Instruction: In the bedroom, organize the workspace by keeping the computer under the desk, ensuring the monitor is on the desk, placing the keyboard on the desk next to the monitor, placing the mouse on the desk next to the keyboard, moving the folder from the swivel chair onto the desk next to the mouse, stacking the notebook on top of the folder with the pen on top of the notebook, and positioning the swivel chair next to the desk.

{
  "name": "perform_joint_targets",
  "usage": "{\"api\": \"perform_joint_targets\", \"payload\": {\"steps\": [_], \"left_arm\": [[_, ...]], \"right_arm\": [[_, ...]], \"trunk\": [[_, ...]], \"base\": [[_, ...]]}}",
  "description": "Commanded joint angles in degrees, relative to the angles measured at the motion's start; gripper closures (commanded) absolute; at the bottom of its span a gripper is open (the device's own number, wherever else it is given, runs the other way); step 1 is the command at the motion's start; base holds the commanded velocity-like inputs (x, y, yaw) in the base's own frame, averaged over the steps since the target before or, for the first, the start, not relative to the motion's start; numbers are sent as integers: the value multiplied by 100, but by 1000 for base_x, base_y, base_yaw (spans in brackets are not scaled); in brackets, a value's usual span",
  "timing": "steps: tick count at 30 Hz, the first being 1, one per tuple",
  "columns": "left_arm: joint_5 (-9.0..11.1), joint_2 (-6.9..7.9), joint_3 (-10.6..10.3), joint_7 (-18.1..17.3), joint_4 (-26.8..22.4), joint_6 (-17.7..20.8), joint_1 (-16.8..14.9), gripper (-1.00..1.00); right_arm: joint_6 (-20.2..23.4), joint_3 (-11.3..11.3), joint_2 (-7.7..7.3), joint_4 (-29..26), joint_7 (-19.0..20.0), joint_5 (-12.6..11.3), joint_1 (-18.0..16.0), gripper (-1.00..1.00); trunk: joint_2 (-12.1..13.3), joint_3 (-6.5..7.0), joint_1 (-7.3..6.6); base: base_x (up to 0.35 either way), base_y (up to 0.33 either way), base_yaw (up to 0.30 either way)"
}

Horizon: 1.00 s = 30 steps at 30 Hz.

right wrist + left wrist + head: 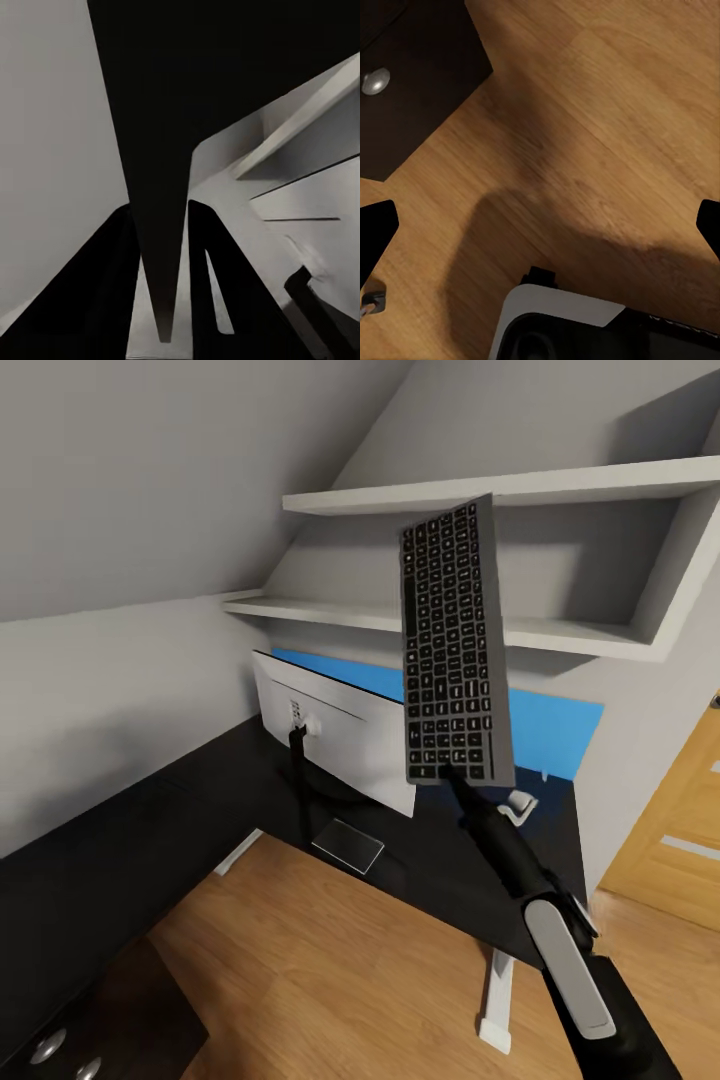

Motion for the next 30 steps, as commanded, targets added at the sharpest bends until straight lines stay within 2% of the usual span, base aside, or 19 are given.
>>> {"api": "perform_joint_targets", "payload": {"steps": [1, 3, 6, 8, 10, 13, 14, 16, 19, 23, 24, 25, 26, 27, 28, 30], "left_arm": [[44, 4, -39, 38, 1, -22, -4, -100], [44, 4, -39, 38, 2, -22, -4, -100], [44, 4, -39, 38, 3, -22, -4, -100], [44, -2, -39, 38, 2, -22, -4, -100], [44, -4, -39, 38, 1, -27, -4, -100], [44, -5, -43, 38, 1, -30, -4, -100], [44, -5, -42, 38, 3, -30, -4, -100], [44, -3, -45, 38, 3, -30, -4, -100], [44, -5, -47, 38, 3, -31, -4, -100], [44, -5, -46, 38, 2, -31, -4, -100], [44, -5, -46, 38, 1, -31, -4, -100], [42, -5, -47, 38, 1, -31, -4, -100], [41, -5, -47, 38, 1, -31, -4, -100], [39, -5, -45, 38, 1, -32, -4, -100], [38, -5, -46, 38, 1, -32, -4, -100], [36, -5, -47, 43, 1, -33, -4, -100]], "right_arm": [[38, 98, -7, 2, 50, -52, -5, 100], [49, 380, -21, 4, 78, 207, -4, 100], [58, 1034, -1, 10, 8, 859, -4, 100], [62, 1343, 22, 21, -157, 1178, -4, 100], [66, 1614, 50, 27, -320, 1373, -4, 100], [67, 2183, 145, 46, -469, 1663, -4, 100], [67, 2261, 171, 66, -501, 1715, -4, 100], [75, 2485, 321, 242, -672, 1899, -4, 100], [215, 2659, 744, 702, -836, 2000, -5, 100], [611, 2694, 1163, 1200, -1027, 1895, -4, 100], [690, 2696, 1221, 1263, -1084, 1838, -4, 100], [851, 2703, 1300, 1360, -1217, 1677, -4, 100], [932, 2705, 1300, 1395, -1289, 1572, -4, 100], [1097, 2711, 1300, 1443, -1451, 1310, -6, 100], [1185, 2714, 1300, 1458, -1543, 1152, -7, 100], [1577, 2719, 1300, 1474, -1946, 341, -12, 100]], "trunk": [[-12, -12, 3], [-12, -12, 3], [-12, -12, 3], [-12, -12, 3], [-12, -12, 3], [-12, -12, 3], [-12, -12, 3], [-12, -12, 3], [-12, -12, 3], [-12, -12, 3], [-12, -12, 3], [-12, -12, 3], [-12, -12, 3], [-12, -12, 3], [-12, -12, 3], [-12, -12, 3]], "base": [[0, 0, 0], [0, 0, 0], [0, 0, 0], [0, 0, 0], [0, 0, 0], [0, 0, 0], [0, 0, 0], [0, 0, 0], [0, 0, 0], [0, 0, 0], [0, 0, 0], [0, 0, 0], [0, 0, 0], [0, 0, 0], [0, 0, 0], [0, 0, 0]]}}
